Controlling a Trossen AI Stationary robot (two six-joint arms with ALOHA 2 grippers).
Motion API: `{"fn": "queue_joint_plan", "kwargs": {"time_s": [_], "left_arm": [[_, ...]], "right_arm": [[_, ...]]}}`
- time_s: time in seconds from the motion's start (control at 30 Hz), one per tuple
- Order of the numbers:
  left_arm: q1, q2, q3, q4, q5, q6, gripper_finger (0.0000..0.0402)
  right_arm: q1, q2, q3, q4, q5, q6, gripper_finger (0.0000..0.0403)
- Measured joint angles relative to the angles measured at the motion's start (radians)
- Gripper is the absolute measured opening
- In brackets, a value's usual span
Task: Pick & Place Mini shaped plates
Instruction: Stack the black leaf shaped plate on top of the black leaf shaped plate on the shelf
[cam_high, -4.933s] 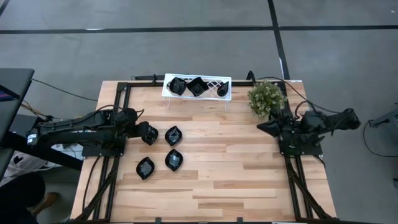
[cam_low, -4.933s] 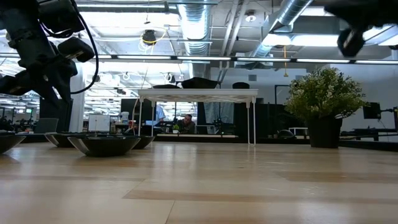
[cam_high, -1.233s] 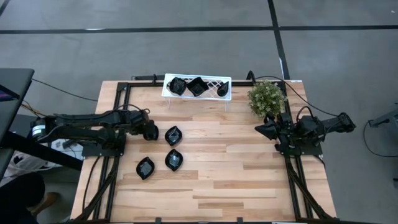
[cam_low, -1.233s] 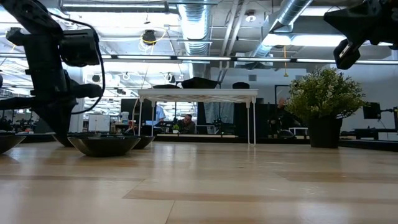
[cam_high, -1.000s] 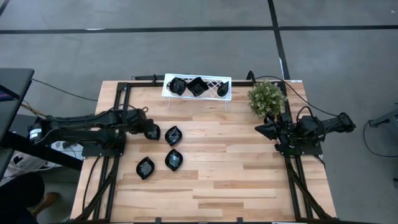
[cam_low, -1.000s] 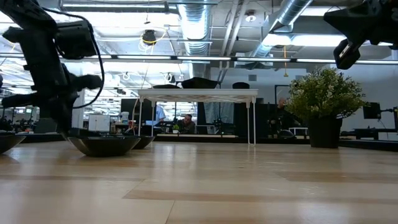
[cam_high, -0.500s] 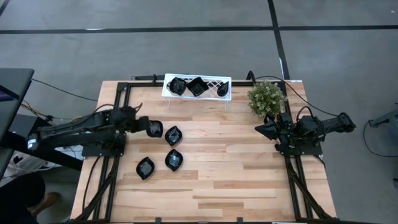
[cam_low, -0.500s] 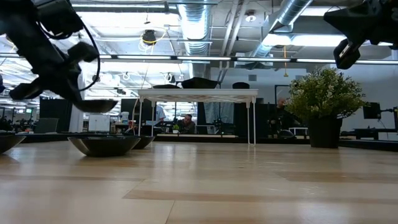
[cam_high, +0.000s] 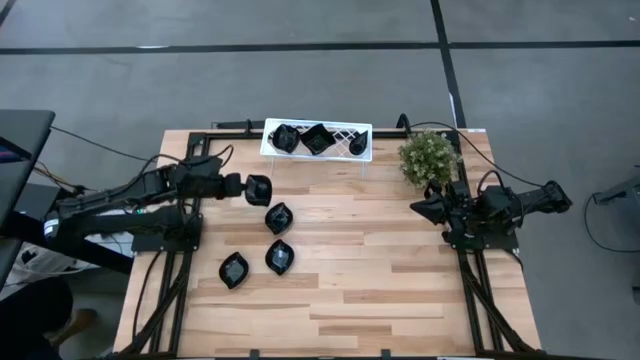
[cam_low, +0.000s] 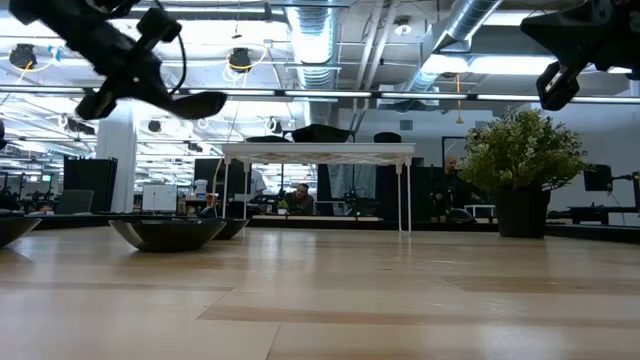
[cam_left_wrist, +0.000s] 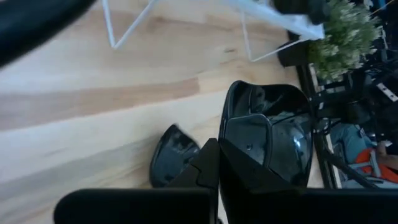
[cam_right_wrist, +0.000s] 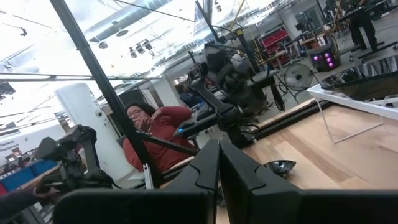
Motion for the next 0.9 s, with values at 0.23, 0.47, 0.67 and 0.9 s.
{"fn": "queue_joint_plan", "kwargs": {"time_s": [0.23, 0.47, 0.67, 0.9], "left_arm": [[0.0, 0.135, 0.152, 0.017, -0.027, 0.077, 0.0003], [0.051, 0.279, 0.297, 0.019, -0.041, 0.159, 0.0003], [0.132, 0.374, 0.391, 0.019, -0.004, 0.244, 0.0003], [0.234, 0.467, 0.493, 0.019, 0.045, 0.34, 0.0003]], "right_arm": [[0.0, 0.0, 0.0, 0.003, 0.0, 0.0, 0.0007], [0.0, 0.0, 0.0, 0.003, -0.003, 0.0, 0.0007], [0.0, 0.0, 0.0, 0.003, -0.005, 0.0, 0.0007], [0.0, 0.0, 0.0, 0.003, -0.005, 0.0, 0.0007]]}}
